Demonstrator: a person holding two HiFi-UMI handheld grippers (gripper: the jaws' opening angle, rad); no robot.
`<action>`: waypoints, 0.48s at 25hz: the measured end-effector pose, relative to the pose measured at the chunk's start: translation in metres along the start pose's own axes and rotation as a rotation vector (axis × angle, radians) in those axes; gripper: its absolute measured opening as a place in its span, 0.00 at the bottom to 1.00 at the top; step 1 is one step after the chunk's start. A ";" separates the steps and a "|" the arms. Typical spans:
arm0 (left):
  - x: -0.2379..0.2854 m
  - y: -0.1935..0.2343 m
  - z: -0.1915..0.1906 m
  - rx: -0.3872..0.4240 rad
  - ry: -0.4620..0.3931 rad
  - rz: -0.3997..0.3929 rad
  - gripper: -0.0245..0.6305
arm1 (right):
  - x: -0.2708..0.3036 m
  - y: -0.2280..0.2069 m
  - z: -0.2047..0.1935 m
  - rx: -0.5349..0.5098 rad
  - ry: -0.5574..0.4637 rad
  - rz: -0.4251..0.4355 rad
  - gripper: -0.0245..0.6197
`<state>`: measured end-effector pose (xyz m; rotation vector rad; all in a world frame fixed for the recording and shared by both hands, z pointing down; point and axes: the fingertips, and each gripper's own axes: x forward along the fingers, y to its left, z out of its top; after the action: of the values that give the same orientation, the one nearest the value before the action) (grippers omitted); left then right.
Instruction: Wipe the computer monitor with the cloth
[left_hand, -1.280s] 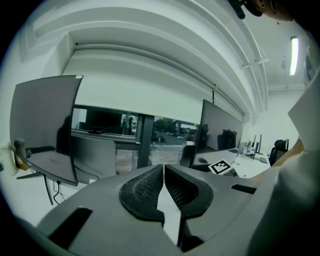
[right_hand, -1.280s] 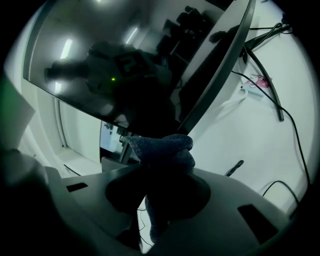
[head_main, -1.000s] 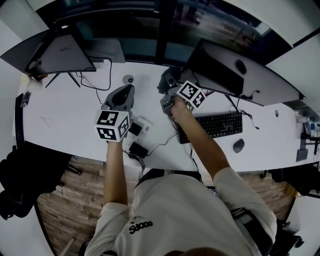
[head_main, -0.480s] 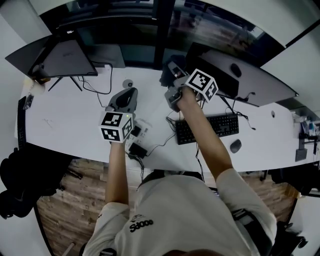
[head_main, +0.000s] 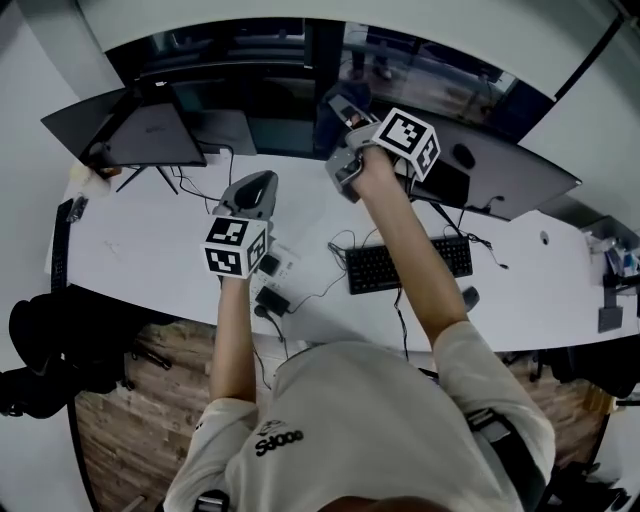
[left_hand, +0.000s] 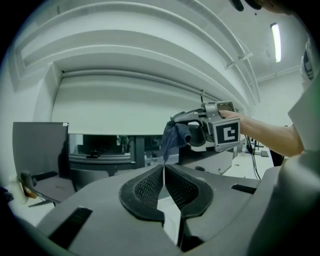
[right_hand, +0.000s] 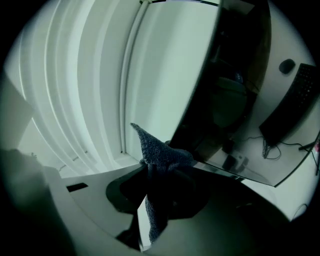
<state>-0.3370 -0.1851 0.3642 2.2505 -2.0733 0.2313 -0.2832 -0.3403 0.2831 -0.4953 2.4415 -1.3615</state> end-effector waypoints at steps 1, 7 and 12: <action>-0.003 -0.005 0.006 0.013 -0.006 0.003 0.08 | -0.003 0.011 0.004 -0.005 -0.003 0.031 0.16; -0.013 -0.041 0.024 0.043 -0.034 -0.003 0.08 | -0.045 0.058 0.040 -0.178 -0.025 0.161 0.16; -0.004 -0.083 0.026 0.069 -0.022 -0.041 0.08 | -0.112 0.037 0.053 -0.481 0.030 0.063 0.16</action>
<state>-0.2531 -0.1783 0.3416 2.3433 -2.0583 0.2809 -0.1660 -0.3136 0.2350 -0.4997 2.7836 -0.7522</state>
